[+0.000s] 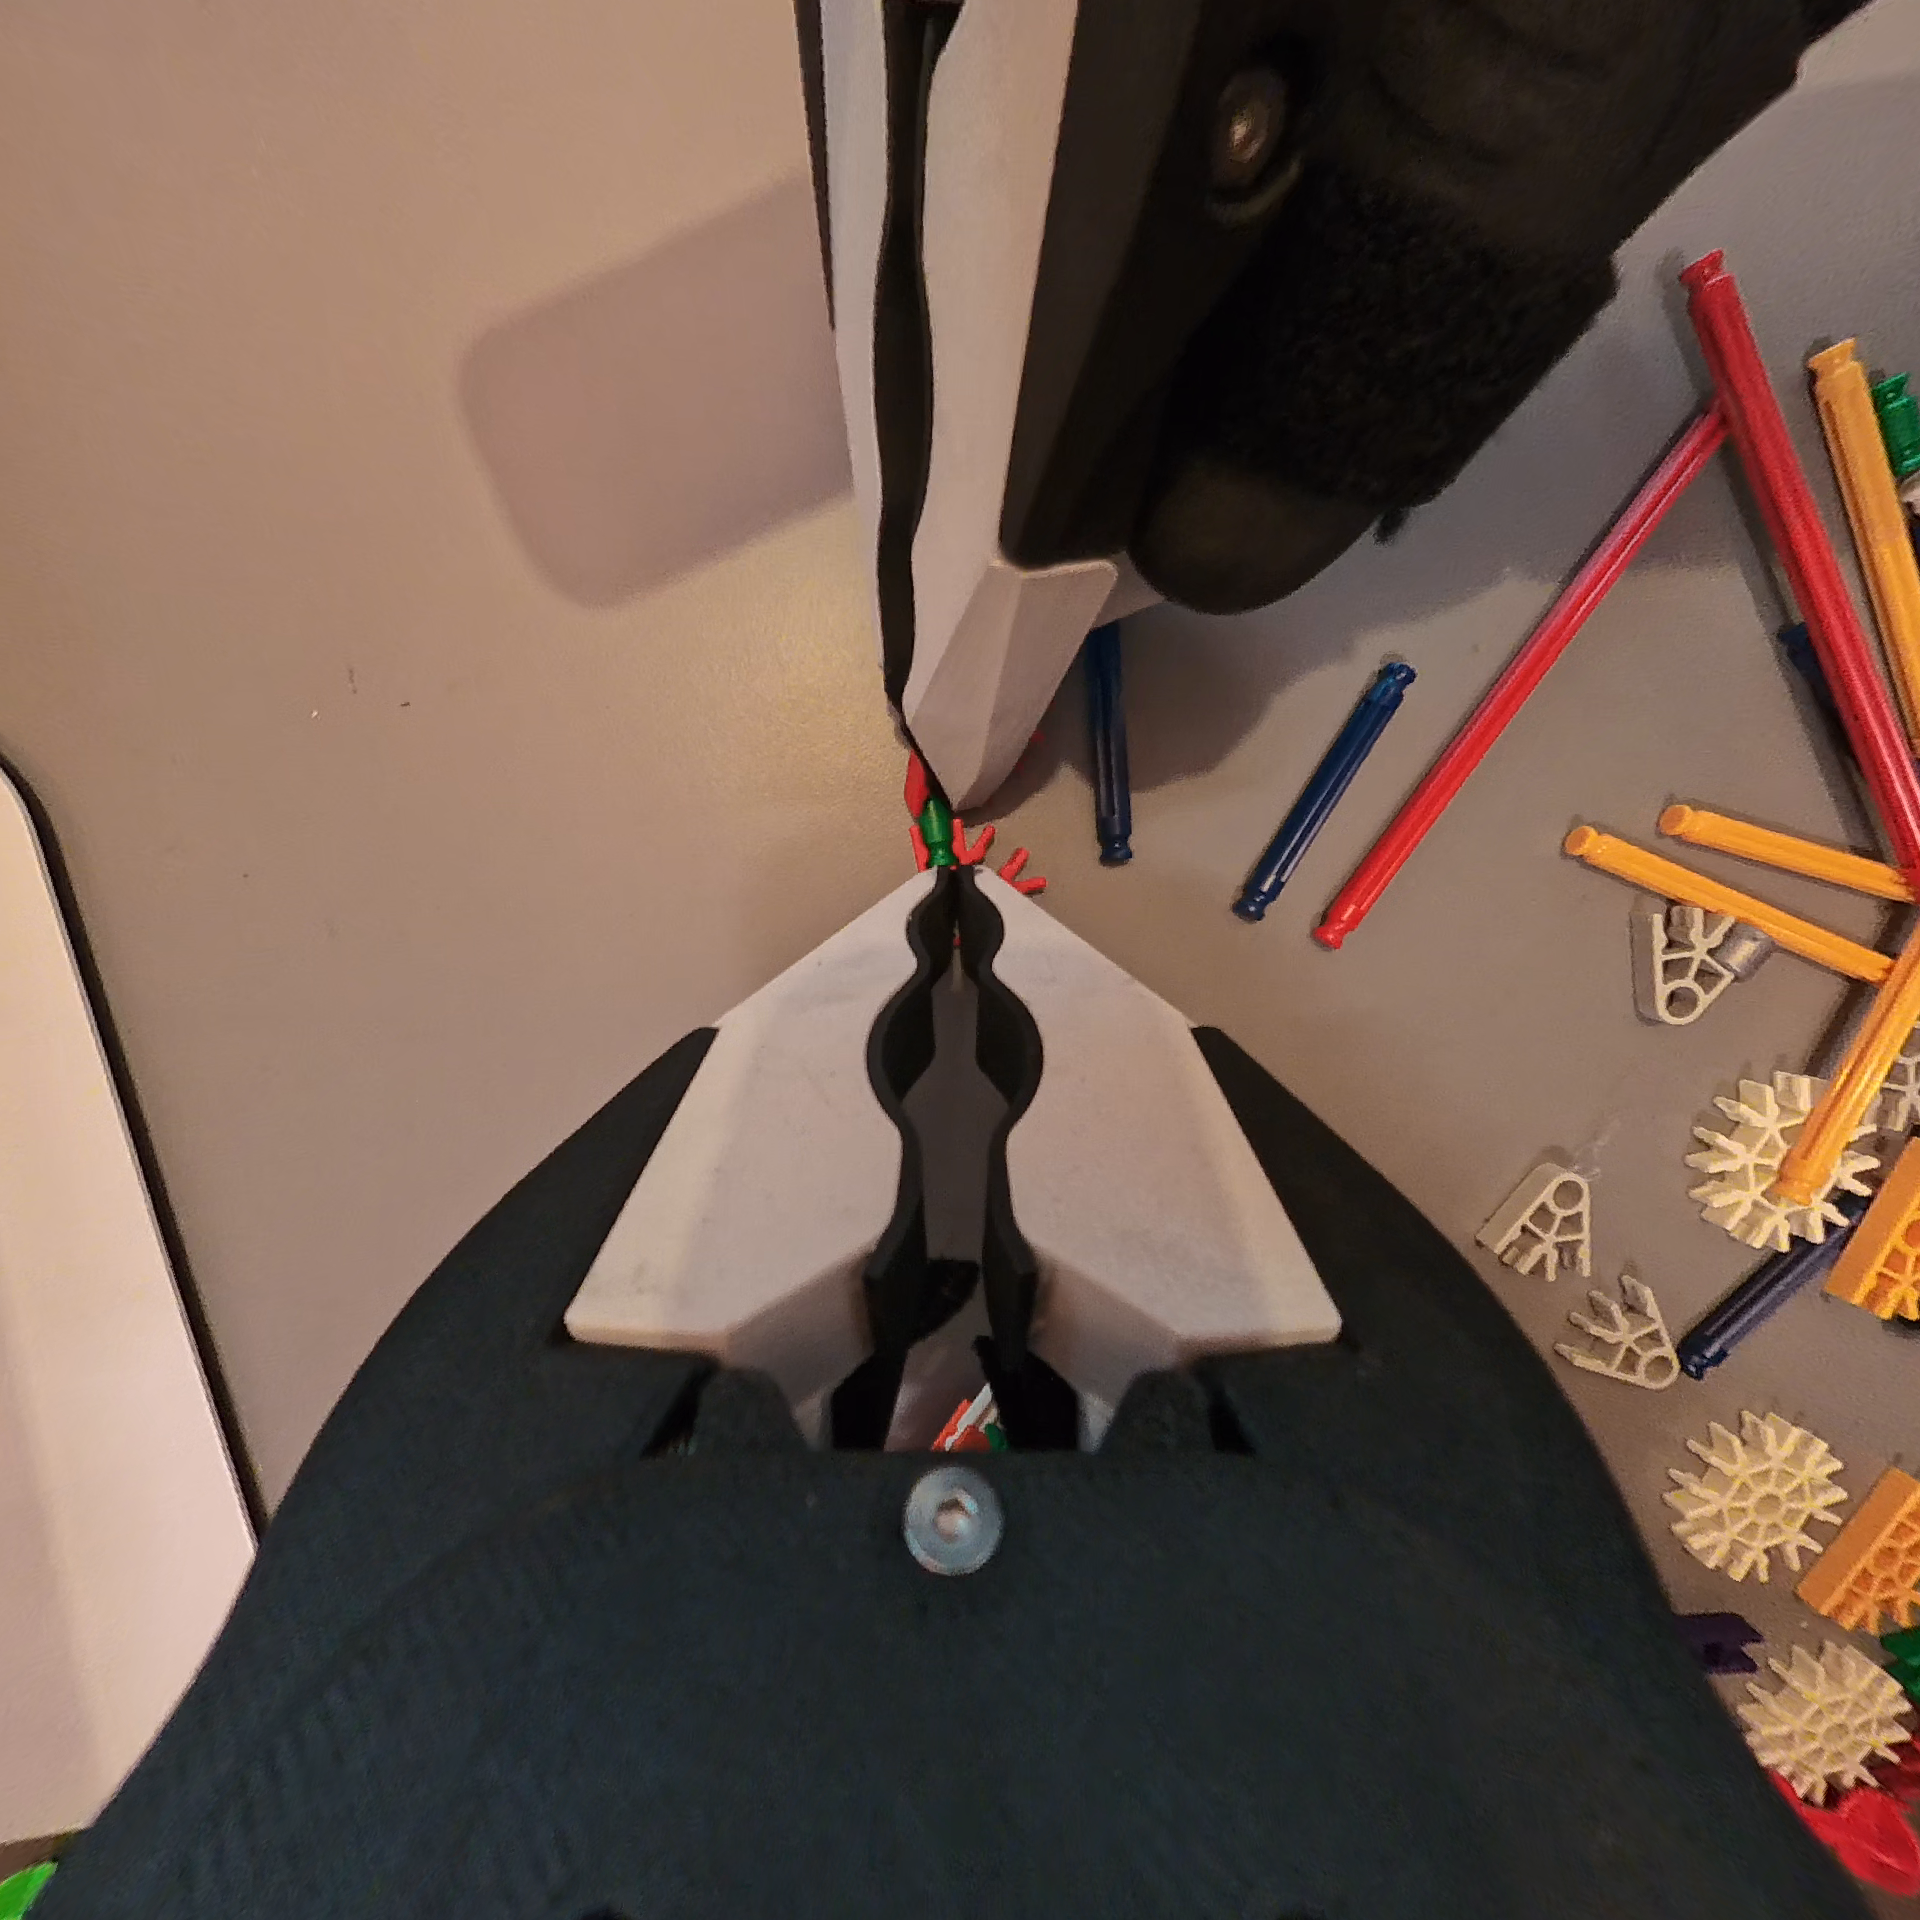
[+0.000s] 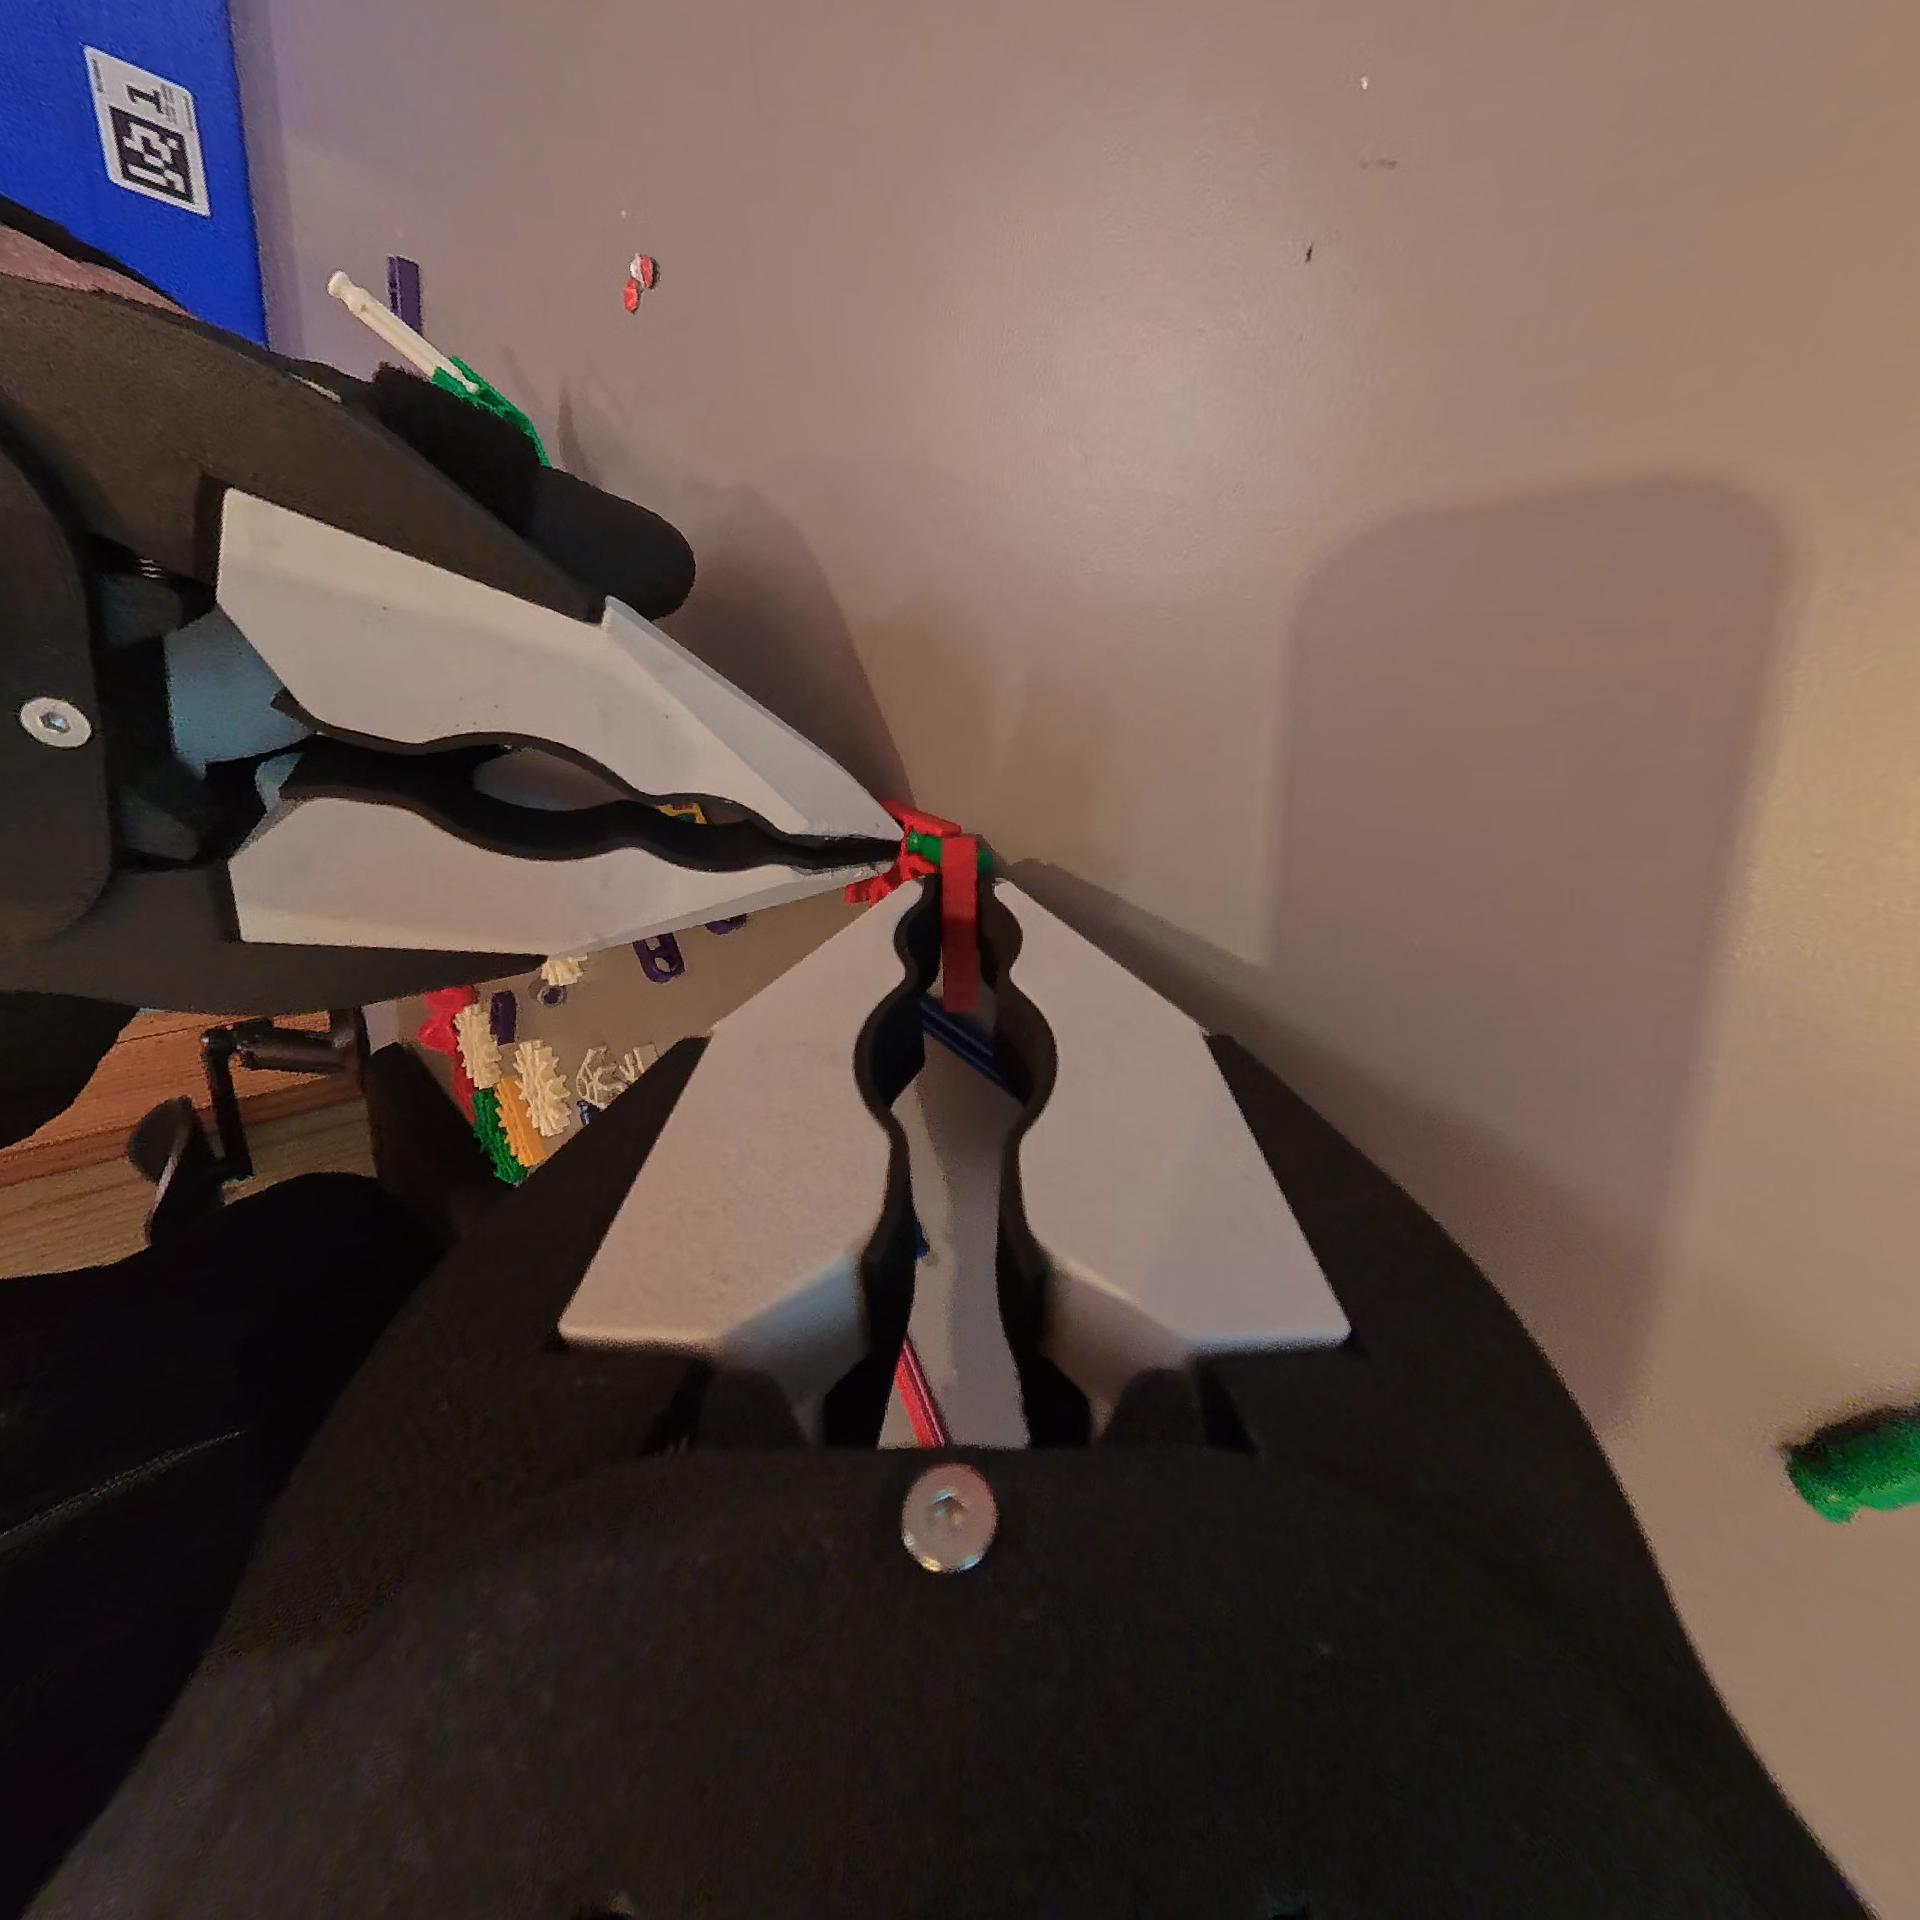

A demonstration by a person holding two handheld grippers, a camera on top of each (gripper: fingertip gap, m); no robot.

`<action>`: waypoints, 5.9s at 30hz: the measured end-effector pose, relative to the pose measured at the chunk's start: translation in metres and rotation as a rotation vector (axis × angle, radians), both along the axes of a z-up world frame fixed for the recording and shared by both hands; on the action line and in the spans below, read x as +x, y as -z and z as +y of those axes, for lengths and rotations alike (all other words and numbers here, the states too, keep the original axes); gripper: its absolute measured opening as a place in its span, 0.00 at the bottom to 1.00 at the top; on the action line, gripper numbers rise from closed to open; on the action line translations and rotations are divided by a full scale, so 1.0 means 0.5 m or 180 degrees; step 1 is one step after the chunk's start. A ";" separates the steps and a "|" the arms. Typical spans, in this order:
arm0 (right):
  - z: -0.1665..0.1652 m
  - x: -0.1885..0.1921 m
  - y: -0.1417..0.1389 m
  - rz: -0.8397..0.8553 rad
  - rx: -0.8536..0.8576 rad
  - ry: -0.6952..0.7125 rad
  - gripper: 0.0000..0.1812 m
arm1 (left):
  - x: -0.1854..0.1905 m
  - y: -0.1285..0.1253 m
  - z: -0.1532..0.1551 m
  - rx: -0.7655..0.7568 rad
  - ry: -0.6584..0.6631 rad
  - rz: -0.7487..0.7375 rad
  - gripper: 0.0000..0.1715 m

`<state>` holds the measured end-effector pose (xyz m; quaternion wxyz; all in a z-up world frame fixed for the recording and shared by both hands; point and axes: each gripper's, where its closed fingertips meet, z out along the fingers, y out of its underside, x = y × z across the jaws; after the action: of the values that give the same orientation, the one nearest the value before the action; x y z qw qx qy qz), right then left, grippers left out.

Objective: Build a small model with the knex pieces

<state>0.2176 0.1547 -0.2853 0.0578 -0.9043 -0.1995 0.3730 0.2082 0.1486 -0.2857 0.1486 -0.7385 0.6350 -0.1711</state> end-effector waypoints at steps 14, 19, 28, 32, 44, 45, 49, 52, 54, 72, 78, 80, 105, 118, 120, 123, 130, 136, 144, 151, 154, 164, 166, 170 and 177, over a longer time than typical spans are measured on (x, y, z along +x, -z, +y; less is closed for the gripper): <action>-0.004 0.007 -0.021 -0.0210 0.0427 -0.0075 0.23 | 0.002 0.000 0.000 0.0044 -0.0007 -0.0010 0.00; -0.007 0.020 -0.032 -0.0371 0.0733 -0.0138 0.30 | 0.003 0.000 0.000 0.0037 -0.0025 -0.0031 0.00; 0.002 0.032 -0.063 -0.0718 0.1550 -0.0339 0.25 | 0.005 0.000 0.001 0.0056 -0.0034 -0.0021 0.00; 0.006 0.047 -0.079 -0.0871 0.1911 -0.0429 0.27 | 0.005 -0.003 0.004 0.0133 -0.0070 -0.0048 0.08; 0.031 0.082 -0.130 -0.1363 0.2699 -0.0503 0.51 | -0.011 -0.072 0.037 0.0546 -0.0614 -0.0276 0.47; 0.030 0.080 -0.133 -0.1338 0.2730 -0.0511 0.53 | -0.005 -0.082 0.032 0.0543 -0.0642 -0.0347 0.51; 0.002 0.069 -0.138 -0.1103 0.2676 -0.0661 0.61 | 0.037 -0.150 -0.019 0.0500 -0.0498 -0.0852 0.61; -0.045 0.055 -0.131 -0.0814 0.2584 -0.0905 0.71 | 0.083 -0.184 -0.104 0.0284 -0.0130 -0.1206 0.59; -0.081 0.047 -0.123 -0.0802 0.2673 -0.1179 0.75 | 0.111 -0.189 -0.182 0.0011 0.0236 -0.1364 0.56; -0.295 0.027 -0.156 -0.0318 0.2154 -0.1707 0.85 | 0.181 -0.261 -0.443 -0.1258 0.1002 -0.2165 0.18; -0.337 -0.006 -0.182 0.0128 0.1891 -0.1578 0.77 | 0.151 -0.287 -0.468 -0.1500 0.0853 -0.2429 0.15; -0.351 -0.022 -0.191 0.0279 0.1830 -0.1551 0.75 | 0.138 -0.293 -0.474 -0.1483 0.0763 -0.2509 0.14; -0.422 -0.189 -0.216 0.0009 0.2495 -0.1613 0.65 | -0.034 -0.294 -0.547 -0.0904 -0.0166 -0.2760 0.14; -0.448 -0.142 -0.216 0.0052 0.2019 -0.1285 0.61 | 0.007 -0.314 -0.567 -0.1133 0.0131 -0.3064 0.14; -0.439 -0.119 -0.220 -0.0114 0.2219 -0.1347 0.63 | 0.024 -0.314 -0.567 -0.1060 0.0239 -0.3003 0.14; -0.385 -0.074 -0.219 -0.0533 0.2390 -0.1120 0.83 | 0.045 -0.317 -0.546 -0.1029 0.0192 -0.3025 0.14; -0.315 -0.005 -0.238 -0.0826 0.2832 -0.0824 0.86 | 0.097 -0.313 -0.494 -0.0876 0.0263 -0.2998 0.15; -0.314 0.000 -0.242 0.0388 0.2184 -0.1098 0.64 | 0.161 -0.324 -0.431 -0.0650 0.0370 -0.2931 0.13; -0.221 0.113 -0.207 0.0238 0.2207 -0.0358 0.86 | 0.249 -0.299 -0.378 -0.0634 0.0492 -0.2822 0.13; -0.259 0.118 -0.223 0.1308 0.2065 -0.0963 0.28 | 0.303 -0.264 -0.337 -0.0578 0.0769 -0.2670 0.13; -0.219 0.139 -0.194 0.1267 0.2121 -0.0917 0.27 | 0.319 -0.230 -0.300 -0.0553 0.0851 -0.2487 0.13; -0.008 0.232 -0.069 -0.0269 0.2732 -0.0184 0.86 | 0.322 -0.112 -0.187 -0.0553 0.0627 -0.1586 0.15; -0.020 0.240 -0.009 -0.0535 0.2207 -0.0096 0.86 | 0.313 -0.079 -0.180 -0.0522 0.0553 -0.1369 0.16; -0.002 0.242 0.033 -0.0911 0.2321 -0.0347 0.86 | 0.295 -0.049 -0.153 -0.0368 0.0242 -0.1037 0.31; 0.003 0.246 0.032 -0.0913 0.2320 -0.0309 0.86 | 0.220 -0.052 -0.101 0.0186 -0.0410 -0.0596 0.72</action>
<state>0.3408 0.1563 -0.3013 0.3289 -0.8569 -0.3674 0.1499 0.3181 0.0980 -0.2599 0.2394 -0.7540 0.5743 -0.2109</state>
